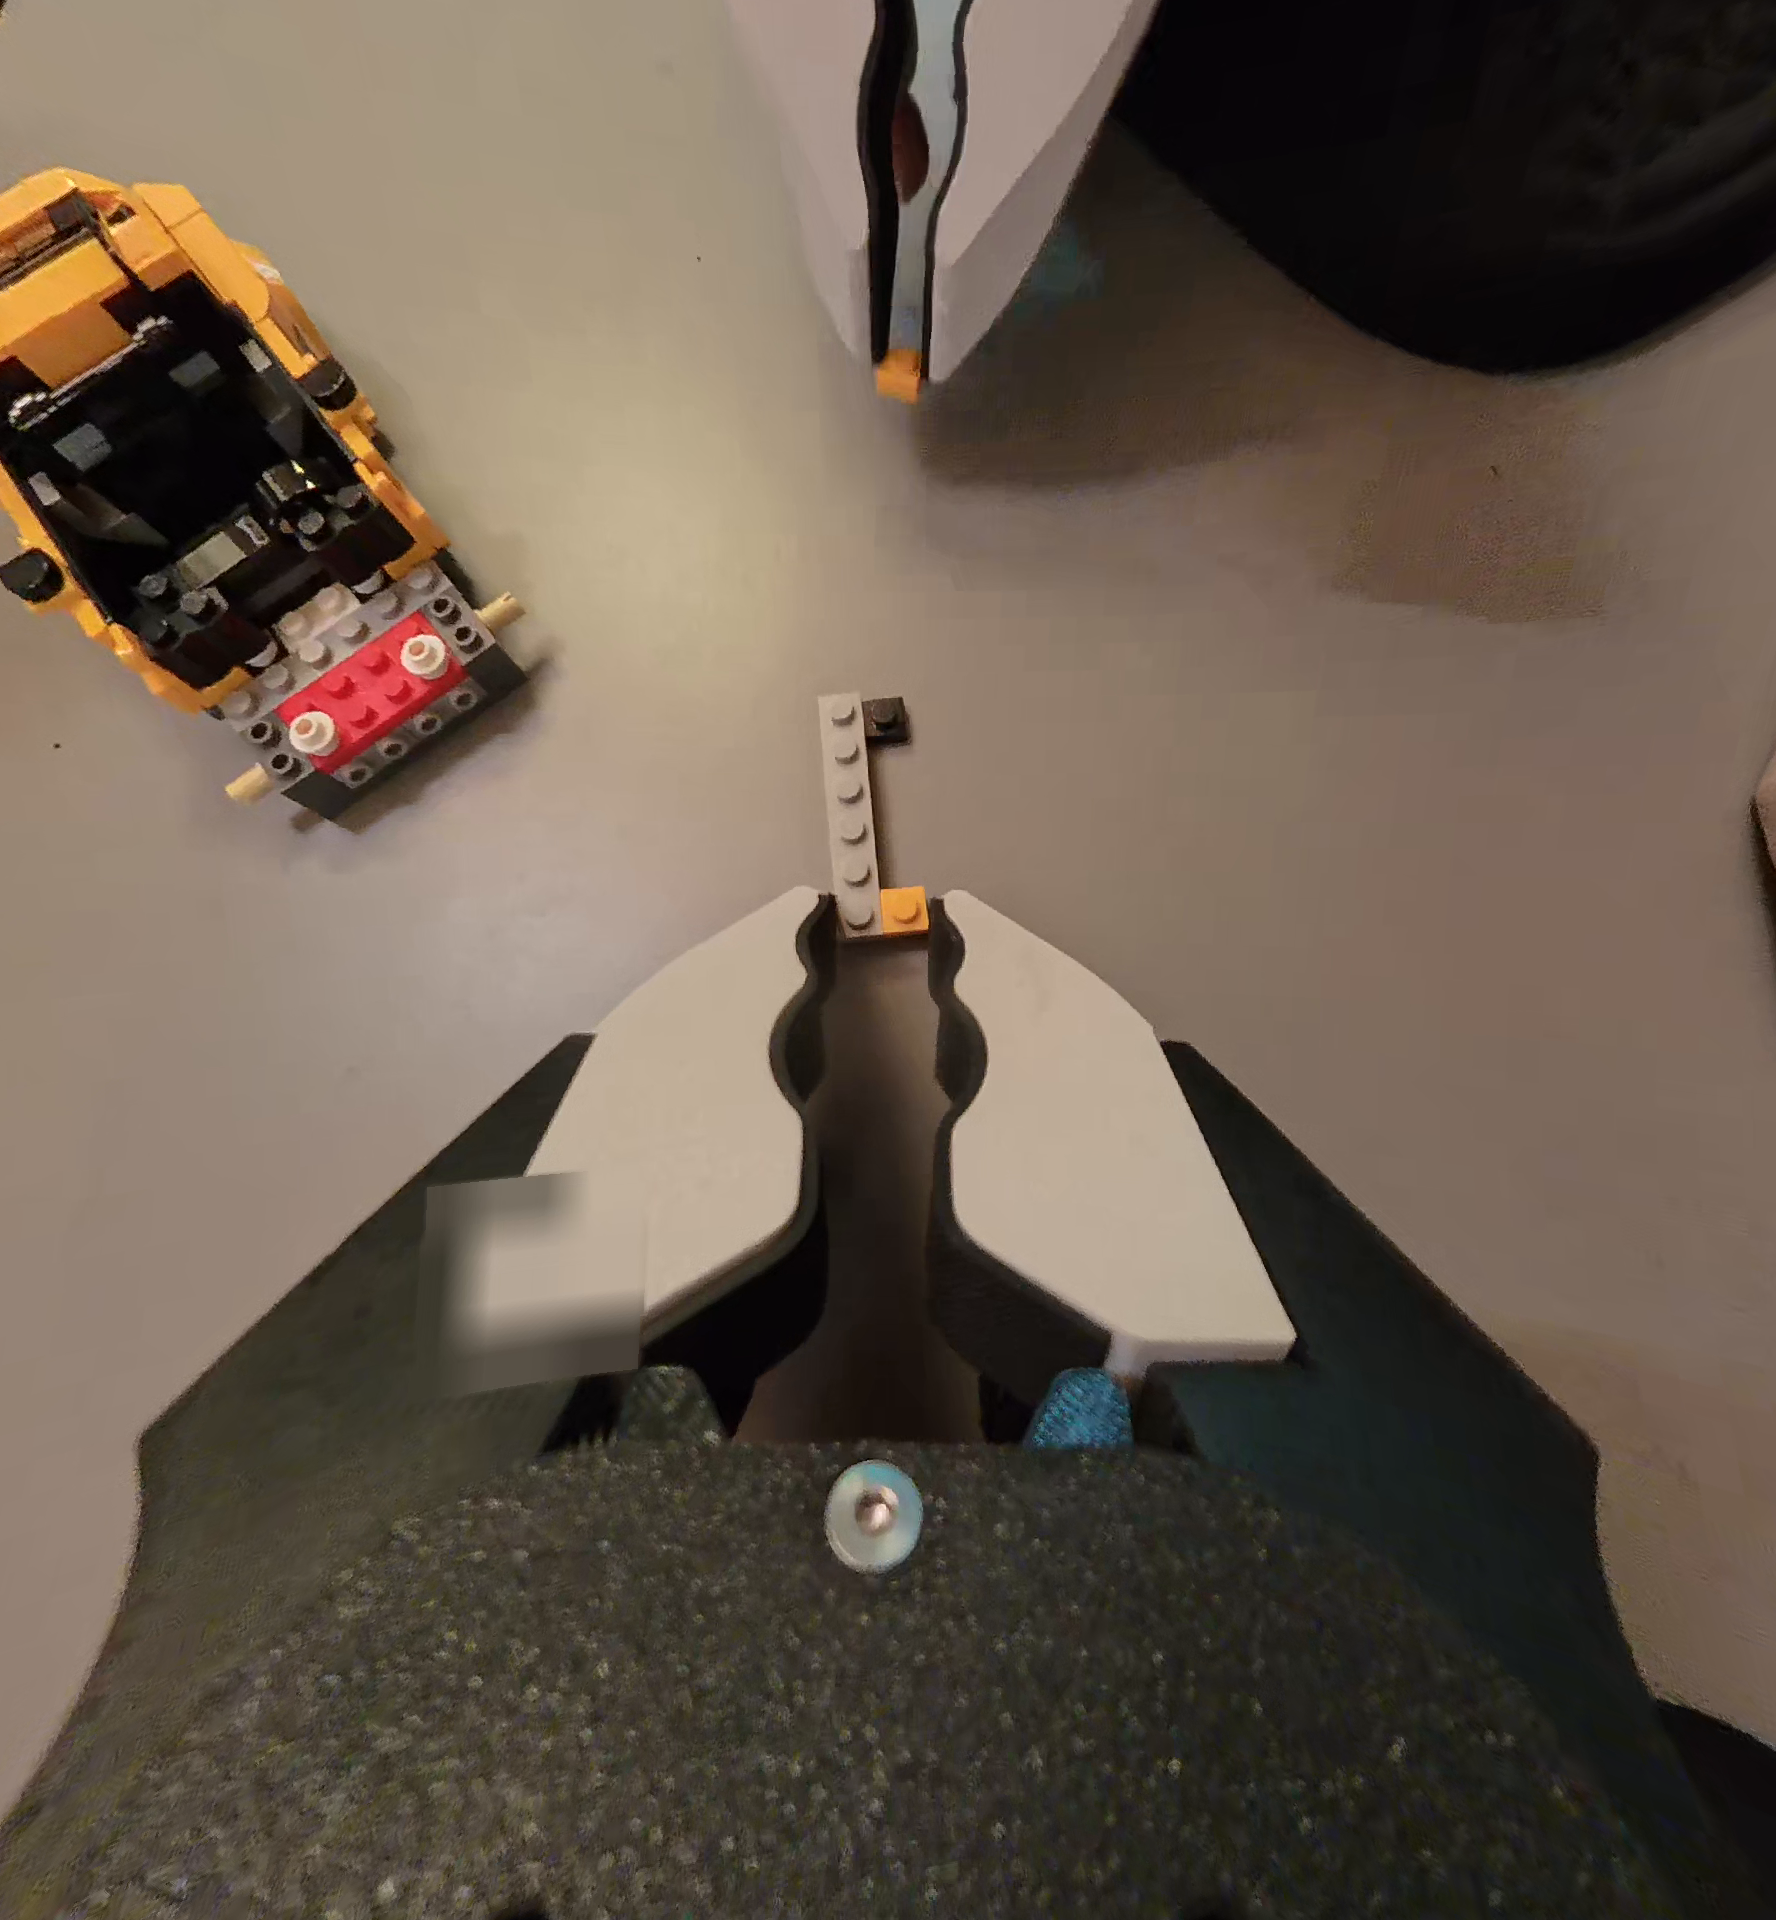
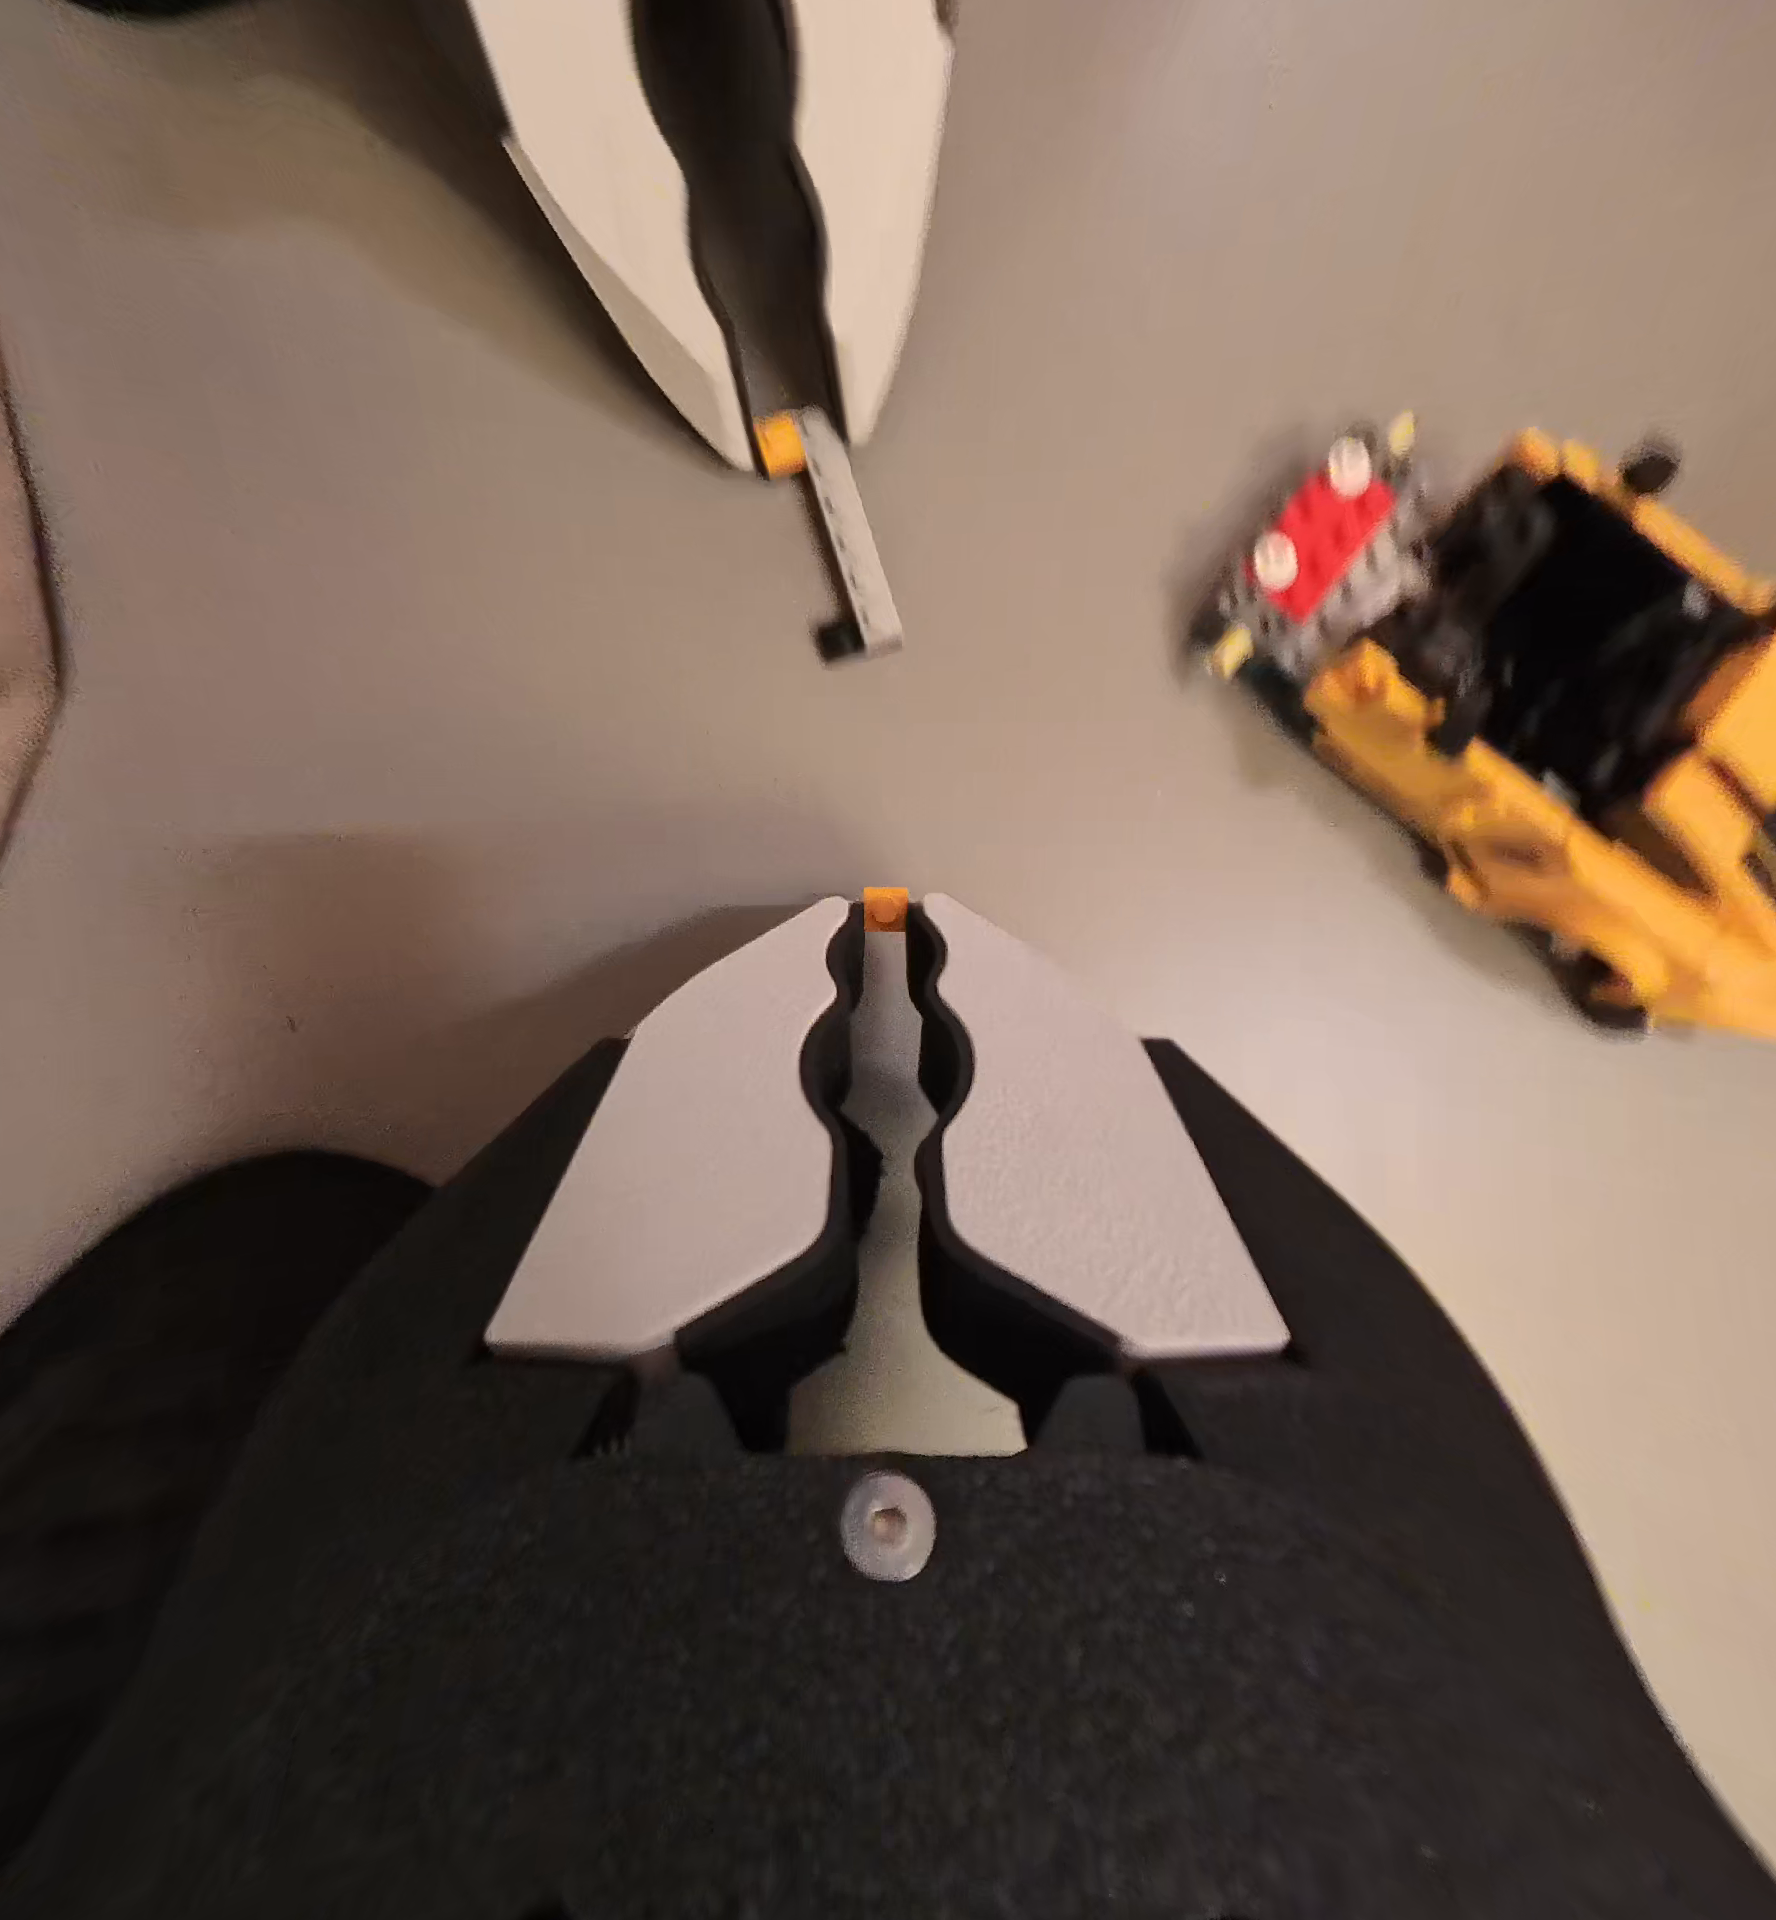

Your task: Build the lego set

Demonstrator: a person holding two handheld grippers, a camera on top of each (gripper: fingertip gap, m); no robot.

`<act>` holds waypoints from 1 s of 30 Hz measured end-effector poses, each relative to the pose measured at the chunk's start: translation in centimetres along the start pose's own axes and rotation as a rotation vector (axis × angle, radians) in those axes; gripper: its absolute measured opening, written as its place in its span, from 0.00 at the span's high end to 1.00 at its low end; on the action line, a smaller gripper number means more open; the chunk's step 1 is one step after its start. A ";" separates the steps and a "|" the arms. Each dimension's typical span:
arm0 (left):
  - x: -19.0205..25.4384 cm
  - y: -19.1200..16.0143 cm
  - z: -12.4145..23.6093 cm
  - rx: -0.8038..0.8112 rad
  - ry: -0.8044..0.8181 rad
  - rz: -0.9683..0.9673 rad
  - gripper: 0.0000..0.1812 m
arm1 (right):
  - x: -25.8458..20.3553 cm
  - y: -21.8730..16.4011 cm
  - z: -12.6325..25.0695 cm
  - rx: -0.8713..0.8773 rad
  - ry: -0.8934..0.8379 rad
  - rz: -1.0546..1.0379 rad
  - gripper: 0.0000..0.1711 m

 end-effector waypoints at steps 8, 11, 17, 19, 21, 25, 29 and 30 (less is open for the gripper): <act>0.0 -0.1 0.1 0.008 -0.005 -0.008 0.91 | -1.2 3.9 -3.8 -0.048 0.083 0.185 0.96; 0.0 -0.1 0.2 0.012 -0.011 -0.006 0.91 | -1.3 4.1 -4.4 -0.070 0.098 0.209 0.96; 0.0 -0.2 0.2 0.015 -0.012 -0.005 0.91 | -1.3 4.2 -4.5 -0.077 0.095 0.223 0.96; 0.0 -0.1 0.2 0.016 -0.013 -0.004 0.91 | -1.3 4.2 -4.4 -0.080 0.090 0.231 0.95; 0.0 -0.2 0.2 0.016 -0.013 -0.003 0.91 | -1.3 4.1 -4.4 -0.079 0.084 0.237 0.95; -0.1 -0.2 0.2 0.017 -0.013 -0.002 0.91 | -1.4 4.1 -4.4 -0.078 0.079 0.243 0.94; -0.1 -0.2 0.2 0.017 -0.013 0.000 0.91 | -1.4 4.0 -4.4 -0.079 0.061 0.258 0.94; -0.1 -0.2 0.2 0.017 -0.013 0.000 0.91 | -1.4 4.0 -4.4 -0.080 0.055 0.261 0.94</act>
Point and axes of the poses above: each gripper's, where its closed fingertips meet, z back along the fingers, y out of its top, x = y × z across the jaws, the point moved 2 cm from there along z, back along the fingers, and after that the axes turned 5 degrees about -z, right-handed, at the moved point
